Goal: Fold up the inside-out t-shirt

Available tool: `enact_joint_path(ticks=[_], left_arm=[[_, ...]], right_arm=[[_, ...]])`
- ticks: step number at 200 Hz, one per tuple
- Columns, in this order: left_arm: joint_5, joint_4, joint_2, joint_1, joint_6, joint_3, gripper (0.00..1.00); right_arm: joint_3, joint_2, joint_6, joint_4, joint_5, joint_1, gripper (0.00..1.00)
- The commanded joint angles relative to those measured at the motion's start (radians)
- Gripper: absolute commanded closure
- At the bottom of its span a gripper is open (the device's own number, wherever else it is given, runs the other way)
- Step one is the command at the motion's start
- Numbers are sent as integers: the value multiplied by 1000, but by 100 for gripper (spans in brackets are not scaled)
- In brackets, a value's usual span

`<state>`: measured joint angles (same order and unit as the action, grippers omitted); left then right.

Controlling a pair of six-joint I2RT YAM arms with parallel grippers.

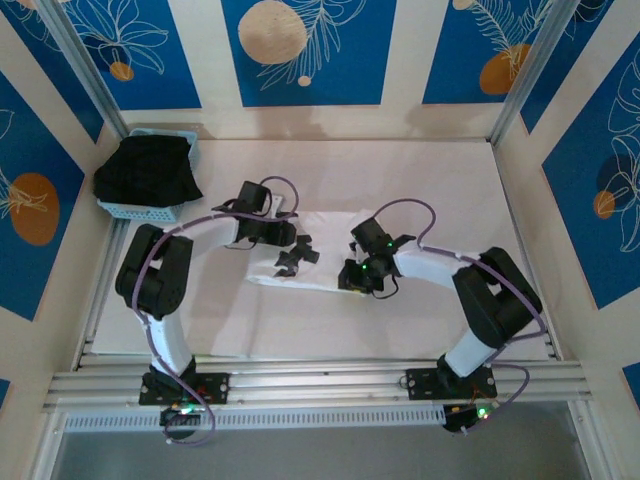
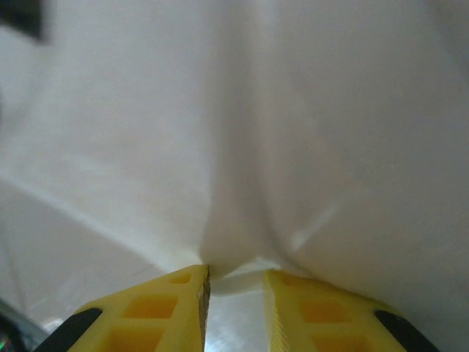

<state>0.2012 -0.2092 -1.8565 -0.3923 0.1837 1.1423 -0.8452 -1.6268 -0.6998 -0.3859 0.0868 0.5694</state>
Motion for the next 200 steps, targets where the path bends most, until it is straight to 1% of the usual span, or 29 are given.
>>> enact_joint_path(ticks=[1,13,26,36,44,53,58,62,65,66,69,72,73,85,97,107,118,128,142,153,162,169,182,200], left_arm=[[17,-54,19,13,7,-59,31],[33,-70,55,12,19,-113,32],[60,-65,128,3,47,-201,33],[95,-31,193,-19,83,-284,33],[112,-11,244,-54,111,-346,34],[111,-1,300,-113,145,-406,34],[105,3,329,-161,165,-433,33],[97,10,348,-202,181,-451,33],[93,20,361,-250,195,-458,33],[92,24,365,-250,198,-467,33],[90,37,375,-299,214,-472,33],[92,52,382,-320,230,-482,33],[92,57,384,-343,237,-482,33],[132,134,386,-456,303,-485,33],[177,184,382,-523,330,-455,33],[187,173,398,-533,319,-424,32],[138,124,442,-508,282,-397,31],[83,72,478,-453,246,-379,31],[64,30,493,-314,251,-361,31],[56,11,478,-203,288,-351,31],[50,-1,468,-127,310,-348,31],[38,-1,470,-84,326,-354,30],[12,8,490,-31,355,-380,30],[-35,-3,539,26,384,-430,29]], right_arm=[[-24,-55,-31,-34,-23,-79,74],[-62,-83,-7,-47,-46,-113,74],[-127,-127,22,-63,-67,-144,74],[-187,-175,42,-68,-78,-164,74],[-247,-227,59,-85,-68,-176,75],[-324,-285,77,-99,-58,-180,75],[-367,-320,86,-103,-52,-181,75],[-404,-344,94,-107,-43,-179,75],[-430,-362,102,-107,-35,-177,75],[-442,-370,104,-108,-32,-177,75],[-474,-387,112,-107,-22,-176,75],[-504,-408,121,-109,-11,-172,75],[-513,-413,124,-110,-7,-171,75],[-649,-475,164,-144,38,-160,75],[-734,-493,211,-165,61,-148,74],[-749,-473,244,-172,43,-149,73],[-720,-425,272,-168,9,-161,69],[-679,-384,289,-163,-19,-177,62],[-645,-356,305,-159,-13,-194,48],[-652,-362,325,-167,8,-188,41],[-677,-375,356,-180,27,-171,38],[-701,-387,381,-194,29,-155,36],[-756,-417,445,-222,13,-120,32],[-843,-476,506,-278,-56,-83,29]])
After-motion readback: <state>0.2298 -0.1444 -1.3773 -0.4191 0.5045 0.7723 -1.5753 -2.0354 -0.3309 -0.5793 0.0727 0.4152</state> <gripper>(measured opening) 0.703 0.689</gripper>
